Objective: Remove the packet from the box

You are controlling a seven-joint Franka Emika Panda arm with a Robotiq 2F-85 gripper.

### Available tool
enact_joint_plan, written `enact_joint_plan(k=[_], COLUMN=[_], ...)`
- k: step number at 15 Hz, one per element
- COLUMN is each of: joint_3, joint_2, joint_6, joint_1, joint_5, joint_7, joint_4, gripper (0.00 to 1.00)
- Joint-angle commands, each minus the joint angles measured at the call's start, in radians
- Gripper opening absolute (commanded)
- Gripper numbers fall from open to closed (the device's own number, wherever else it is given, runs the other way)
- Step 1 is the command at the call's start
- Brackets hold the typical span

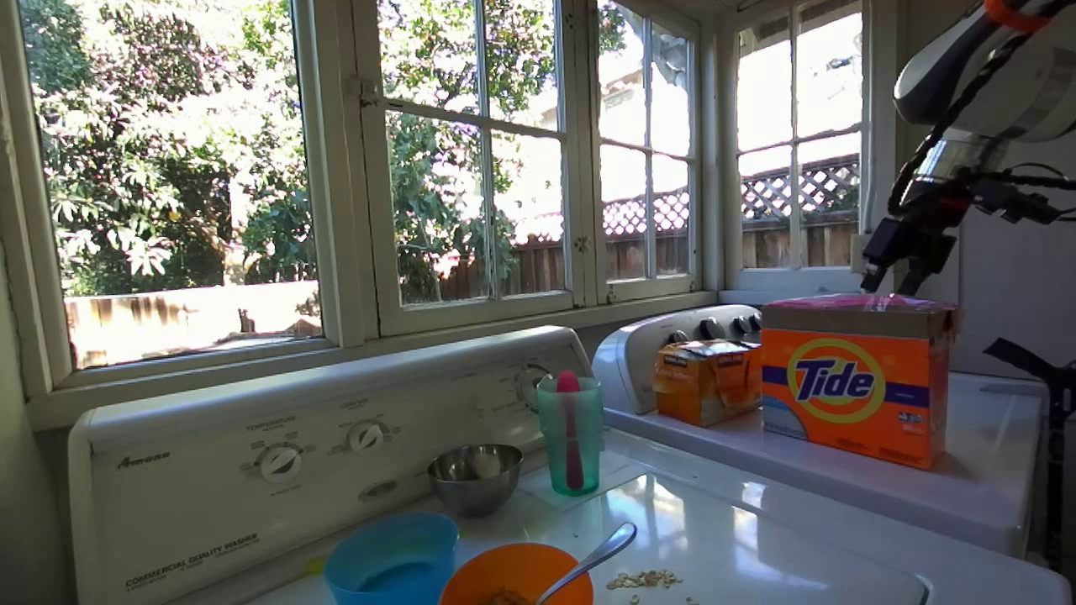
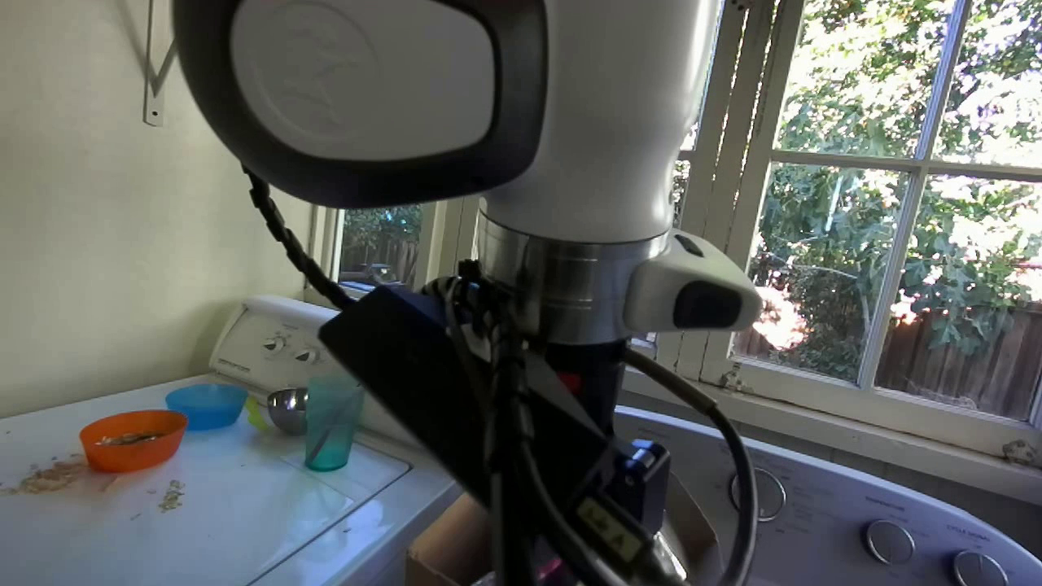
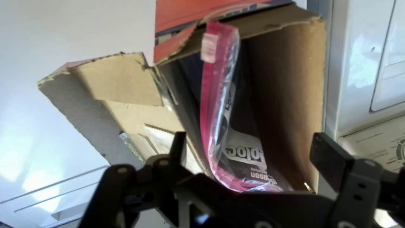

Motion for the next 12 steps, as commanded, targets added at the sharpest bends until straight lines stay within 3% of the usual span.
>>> enact_joint_plan(k=[1,11,12], joint_3=[0.031,0.056,0.058], joint_2=[0.038,0.09,0.099], joint_6=[-0.055,-0.091,-0.089], joint_1=[-0.036,-0.075,-0.077], joint_5=[0.032,0.076,0.076], joint_7=[0.026,0.077,0.084], joint_4=[0.05,0.113,0.123], gripper=[1.0,1.0,0.94])
